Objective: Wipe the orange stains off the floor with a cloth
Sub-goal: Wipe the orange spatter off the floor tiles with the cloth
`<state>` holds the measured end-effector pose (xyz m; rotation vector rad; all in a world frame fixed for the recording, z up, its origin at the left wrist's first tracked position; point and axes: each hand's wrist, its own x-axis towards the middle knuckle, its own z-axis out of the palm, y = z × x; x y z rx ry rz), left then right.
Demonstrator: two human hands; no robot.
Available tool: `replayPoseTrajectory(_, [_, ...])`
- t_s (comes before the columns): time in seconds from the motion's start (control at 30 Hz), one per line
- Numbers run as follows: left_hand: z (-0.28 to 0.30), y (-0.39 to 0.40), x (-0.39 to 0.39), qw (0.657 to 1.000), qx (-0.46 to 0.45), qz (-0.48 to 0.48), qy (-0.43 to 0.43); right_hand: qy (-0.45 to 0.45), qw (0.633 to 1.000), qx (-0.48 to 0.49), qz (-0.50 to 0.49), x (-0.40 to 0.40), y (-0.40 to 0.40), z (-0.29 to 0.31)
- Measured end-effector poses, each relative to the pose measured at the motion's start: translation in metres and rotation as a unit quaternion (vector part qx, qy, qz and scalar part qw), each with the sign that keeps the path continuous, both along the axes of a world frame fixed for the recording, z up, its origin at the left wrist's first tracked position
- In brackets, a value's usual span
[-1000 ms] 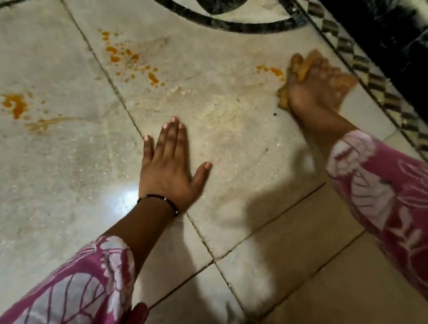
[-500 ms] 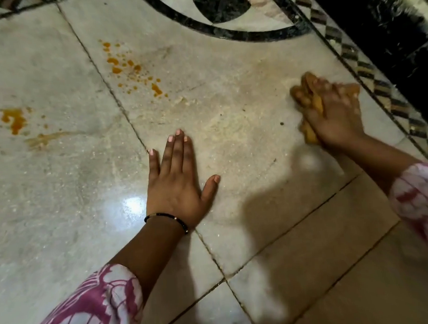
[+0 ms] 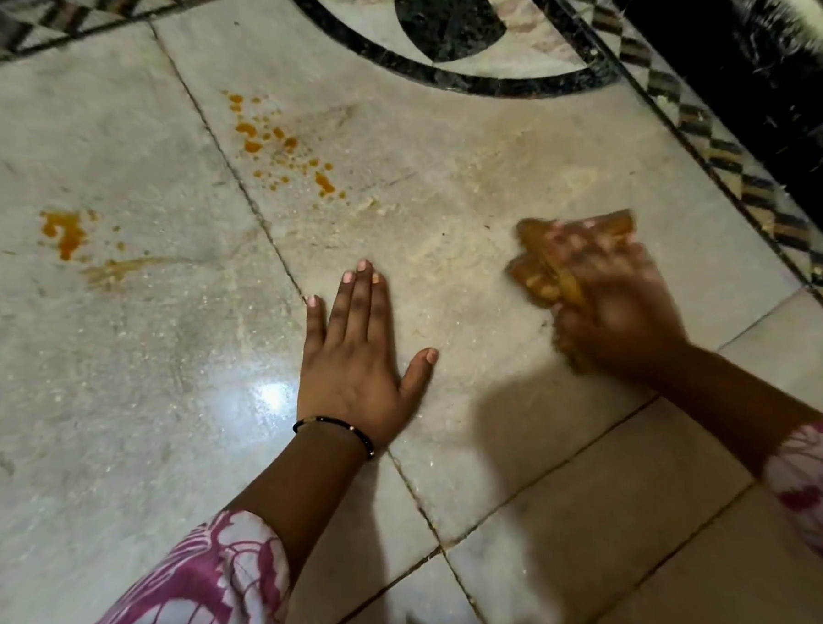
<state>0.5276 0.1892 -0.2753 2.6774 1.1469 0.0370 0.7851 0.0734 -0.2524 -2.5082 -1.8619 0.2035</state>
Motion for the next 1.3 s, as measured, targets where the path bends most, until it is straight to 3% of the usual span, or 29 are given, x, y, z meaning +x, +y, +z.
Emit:
replayPoseTrajectory(0.1, [0.001,-0.001,0.000,1.000,-0.004,-0.001,0.003,-0.013,0.996,0.016,-0.086,0.037,0.012,0.001])
replayPoseTrajectory(0.27, [0.001,-0.001,0.001,1.000,-0.002,0.002,0.009,-0.008,0.973,0.010,-0.229,0.043,0.101,0.005])
replayPoseTrajectory(0.4, [0.002,0.001,0.000,1.000,0.000,0.001,0.010,0.019,0.998,-0.023,-0.061,-0.022,0.128,0.007])
replayPoseTrajectory(0.53, [0.002,-0.001,0.000,1.000,0.001,-0.001,0.006,0.019,0.996,-0.015,0.087,-0.065,0.049,0.004])
replayPoseTrajectory(0.63, [0.001,0.000,0.000,1.000,0.004,-0.001,-0.002,0.073,0.988,0.001,0.135,-0.068,-0.014,0.005])
replayPoseTrajectory(0.7, [0.001,0.000,-0.001,1.000,0.006,0.001,-0.005,0.196,0.974,0.069,0.091,-0.076,-0.035,0.019])
replayPoseTrajectory(0.73, [0.001,0.000,-0.001,1.000,0.007,0.003,-0.007,0.305,0.946,0.107,0.019,-0.082,-0.036,0.032])
replayPoseTrajectory(0.8, [0.001,0.000,-0.001,1.000,0.008,0.004,-0.009,0.552,0.806,0.174,-0.124,-0.085,-0.024,0.060])
replayPoseTrajectory(0.83, [0.001,0.000,0.000,1.000,0.007,0.004,-0.009,0.629,0.735,0.189,-0.167,-0.079,-0.018,0.070])
replayPoseTrajectory(0.87, [0.002,0.000,0.000,1.000,0.007,0.004,-0.007,0.664,0.699,0.195,-0.178,-0.067,-0.012,0.075])
replayPoseTrajectory(0.9, [0.002,0.000,0.000,1.000,0.006,0.003,-0.006,0.671,0.692,0.196,-0.181,-0.056,-0.006,0.079])
replayPoseTrajectory(0.97, [0.002,0.000,0.000,1.000,0.004,0.002,-0.004,0.634,0.716,0.207,-0.207,-0.034,0.005,0.077])
replayPoseTrajectory(1.0, [0.003,0.000,-0.001,1.000,0.004,0.003,-0.003,0.581,0.751,0.216,-0.229,-0.024,0.008,0.072])
replayPoseTrajectory(1.1, [0.002,0.000,-0.001,1.000,0.005,0.005,-0.006,0.297,0.872,0.247,-0.302,-0.001,0.006,0.047])
replayPoseTrajectory(1.17, [0.002,-0.001,0.000,1.000,0.005,0.005,-0.005,0.206,0.911,0.243,-0.262,-0.009,0.008,0.036])
replayPoseTrajectory(1.23, [0.003,0.000,0.000,1.000,0.007,0.006,-0.003,0.122,0.972,0.141,-0.141,-0.030,0.021,0.020])
replayPoseTrajectory(1.3, [0.003,0.001,0.000,1.000,0.012,0.008,-0.003,0.021,0.996,0.043,-0.072,-0.046,0.043,0.004])
